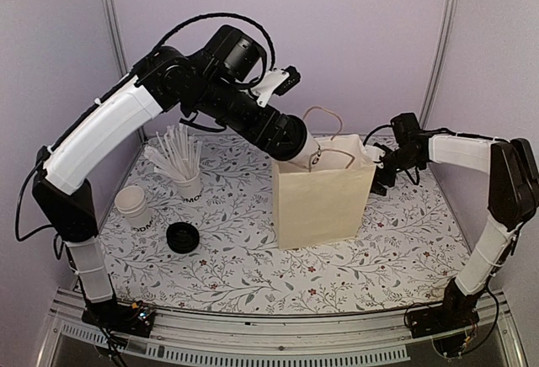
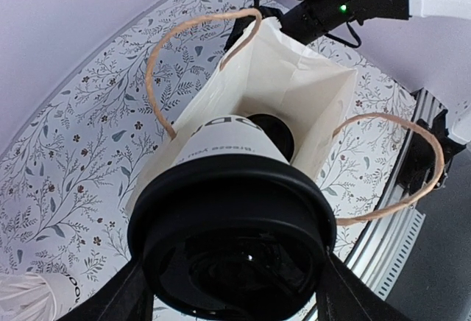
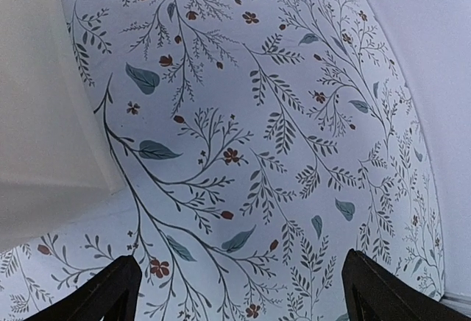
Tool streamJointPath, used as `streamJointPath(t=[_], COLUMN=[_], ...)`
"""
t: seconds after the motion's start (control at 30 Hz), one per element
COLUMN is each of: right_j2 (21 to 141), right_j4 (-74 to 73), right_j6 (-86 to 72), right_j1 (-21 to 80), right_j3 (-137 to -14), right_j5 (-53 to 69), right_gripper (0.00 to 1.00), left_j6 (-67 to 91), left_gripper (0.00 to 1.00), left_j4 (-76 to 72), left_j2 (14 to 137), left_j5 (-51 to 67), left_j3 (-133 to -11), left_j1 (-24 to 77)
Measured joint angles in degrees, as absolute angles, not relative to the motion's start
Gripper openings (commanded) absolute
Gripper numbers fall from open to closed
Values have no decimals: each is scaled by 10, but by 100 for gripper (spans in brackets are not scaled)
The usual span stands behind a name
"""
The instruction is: Pack the takeout coffee
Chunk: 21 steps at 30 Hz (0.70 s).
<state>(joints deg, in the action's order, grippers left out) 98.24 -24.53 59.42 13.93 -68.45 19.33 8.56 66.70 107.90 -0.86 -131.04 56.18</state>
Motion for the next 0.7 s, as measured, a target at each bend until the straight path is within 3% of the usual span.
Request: streamJointPath(t=[0.27,0.7], right_j2=[1045,1051], right_j4=[-247,-262], right_j6=[582,574], right_j1=[203,286], right_j3=[-722,-719], right_j5=[194,202], right_gripper=[98,99], left_j6=[86,116], left_gripper=[58,55], left_j4=[667,698], left_j2=[1074,994], left_j5=[-7,-7], left_j3=[-1258,-1173], left_j1=[562,562])
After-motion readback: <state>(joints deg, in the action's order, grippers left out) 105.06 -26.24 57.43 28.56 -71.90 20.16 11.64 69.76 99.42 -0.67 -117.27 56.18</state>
